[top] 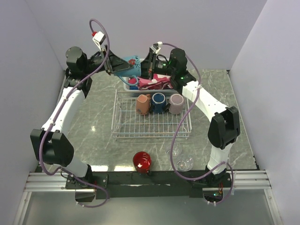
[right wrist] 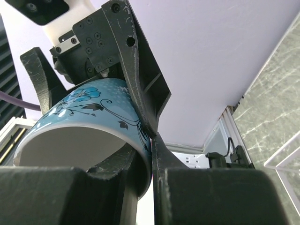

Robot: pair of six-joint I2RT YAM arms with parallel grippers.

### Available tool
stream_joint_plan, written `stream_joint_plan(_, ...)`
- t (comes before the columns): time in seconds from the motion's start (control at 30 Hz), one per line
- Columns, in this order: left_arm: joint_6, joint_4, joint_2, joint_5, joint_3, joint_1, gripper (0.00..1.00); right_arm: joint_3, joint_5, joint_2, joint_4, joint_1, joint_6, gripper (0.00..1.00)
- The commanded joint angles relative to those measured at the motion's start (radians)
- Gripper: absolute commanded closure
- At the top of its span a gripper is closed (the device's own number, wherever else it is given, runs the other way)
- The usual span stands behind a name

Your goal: Load the cups into the dish rack

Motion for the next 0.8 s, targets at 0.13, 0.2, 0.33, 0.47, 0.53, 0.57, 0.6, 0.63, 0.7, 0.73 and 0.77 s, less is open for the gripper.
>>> stream_joint_plan(0.13,-0.011,0.020,-0.001,0.111,0.065,0.052,0.99,-0.038,0.039,-0.075,-0.070,-0.052,-0.043,0.49)
stream_joint_plan(0.2,0.026,-0.044,0.001,0.122,0.089,0.069,0.99,-0.074,0.038,-0.096,-0.093,-0.071,-0.075,0.46)
stream_joint_plan(0.33,0.486,-0.721,0.088,0.121,0.370,0.088,0.99,-0.156,0.045,-0.177,-0.191,-0.145,-0.142,0.44)
stream_joint_plan(0.47,0.864,-1.183,0.179,-0.067,0.595,0.086,0.99,-0.255,0.057,-0.277,-0.236,-0.208,-0.196,0.46)
stream_joint_plan(0.53,1.028,-1.283,0.206,-0.163,0.638,0.074,0.99,-0.292,0.065,-0.338,-0.279,-0.226,-0.217,0.46)
stream_joint_plan(0.57,1.073,-1.358,0.211,-0.224,0.640,0.062,0.99,-0.307,0.075,-0.355,-0.296,-0.243,-0.237,0.46)
stream_joint_plan(0.6,1.113,-1.382,0.208,-0.364,0.619,0.044,0.99,-0.317,0.077,-0.393,-0.305,-0.249,-0.242,0.46)
stream_joint_plan(0.63,1.200,-1.394,0.196,-0.430,0.593,0.004,0.99,-0.329,0.075,-0.411,-0.311,-0.254,-0.245,0.46)
stream_joint_plan(0.7,1.235,-1.347,0.147,-0.580,0.483,-0.042,0.99,-0.346,0.084,-0.458,-0.339,-0.266,-0.267,0.46)
stream_joint_plan(0.73,1.239,-1.321,0.129,-0.614,0.443,-0.052,0.99,-0.352,0.083,-0.472,-0.363,-0.269,-0.276,0.46)
stream_joint_plan(0.77,1.239,-1.298,0.115,-0.646,0.409,-0.059,0.99,-0.364,0.084,-0.486,-0.376,-0.272,-0.286,0.46)
